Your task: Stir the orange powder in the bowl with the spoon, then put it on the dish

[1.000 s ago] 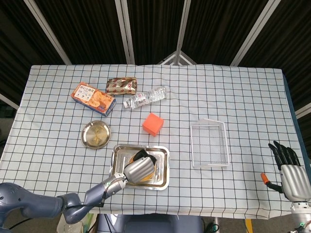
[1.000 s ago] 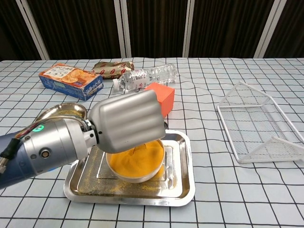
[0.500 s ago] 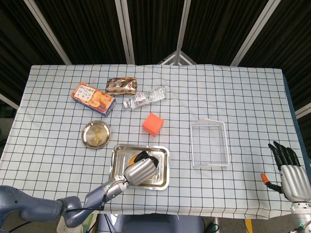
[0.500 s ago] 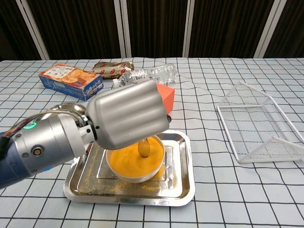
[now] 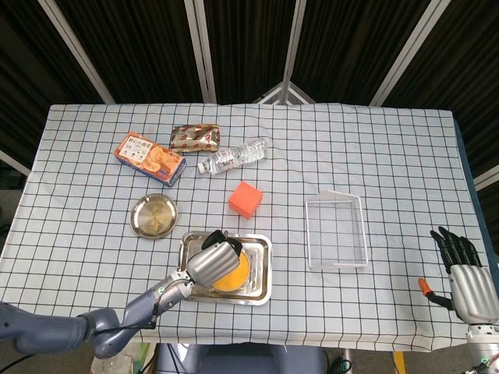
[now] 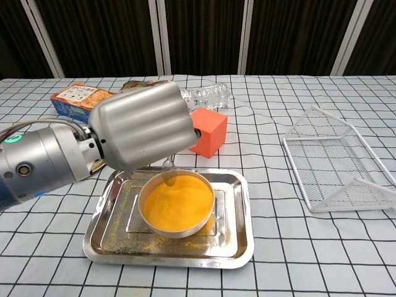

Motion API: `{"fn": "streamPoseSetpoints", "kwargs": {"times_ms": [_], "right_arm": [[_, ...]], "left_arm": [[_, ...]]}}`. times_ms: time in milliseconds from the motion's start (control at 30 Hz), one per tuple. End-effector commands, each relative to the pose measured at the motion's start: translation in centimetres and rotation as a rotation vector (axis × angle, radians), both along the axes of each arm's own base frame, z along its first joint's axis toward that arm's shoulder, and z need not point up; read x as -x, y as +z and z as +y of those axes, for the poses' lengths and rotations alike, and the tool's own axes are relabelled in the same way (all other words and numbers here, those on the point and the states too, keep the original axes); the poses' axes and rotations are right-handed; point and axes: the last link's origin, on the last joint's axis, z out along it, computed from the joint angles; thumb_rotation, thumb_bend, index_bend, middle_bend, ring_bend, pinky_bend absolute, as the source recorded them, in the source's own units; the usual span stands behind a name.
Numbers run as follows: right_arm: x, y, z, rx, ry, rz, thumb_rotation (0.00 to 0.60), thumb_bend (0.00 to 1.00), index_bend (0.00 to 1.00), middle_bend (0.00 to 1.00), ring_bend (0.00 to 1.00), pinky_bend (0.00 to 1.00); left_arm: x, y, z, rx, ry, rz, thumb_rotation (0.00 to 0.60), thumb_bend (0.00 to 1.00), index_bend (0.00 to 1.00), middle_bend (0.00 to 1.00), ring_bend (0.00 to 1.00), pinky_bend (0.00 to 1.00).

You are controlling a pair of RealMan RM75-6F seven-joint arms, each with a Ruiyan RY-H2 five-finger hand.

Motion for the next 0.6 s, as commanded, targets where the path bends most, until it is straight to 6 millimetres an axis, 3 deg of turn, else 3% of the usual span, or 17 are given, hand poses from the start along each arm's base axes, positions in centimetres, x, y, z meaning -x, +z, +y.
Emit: {"fn": "streamPoseSetpoints", "kwargs": {"times_ms": [33,433,600], "right_arm": [[0.0,0.0,0.0,-0.001,0.000,0.000,0.600,0.36,0.00,0.00,0.00,0.00],[0.0,0.0,0.0,0.000,0.000,0.000,0.600,0.36,0.00,0.00,0.00,0.00],[0.0,0.0,0.0,0.002,-0.001,-0.002,0.600,0.36,0.00,0.00,0.00,0.00]], "left_arm": [[0.3,0.0,0.0,0.010,0.024,-0.010,0.600,0.71,0.78,1.00,0.94,0.97],[-0.2,-0.7,-0.5,0.019,0.004,-0.011,0.600,0.71,0.78,1.00,0.95,0.97],[-0.6,-1.1,-0.3,0.015,-0.099,0.034,0.600,0.71,0.78,1.00,0.94,0.97]]}}
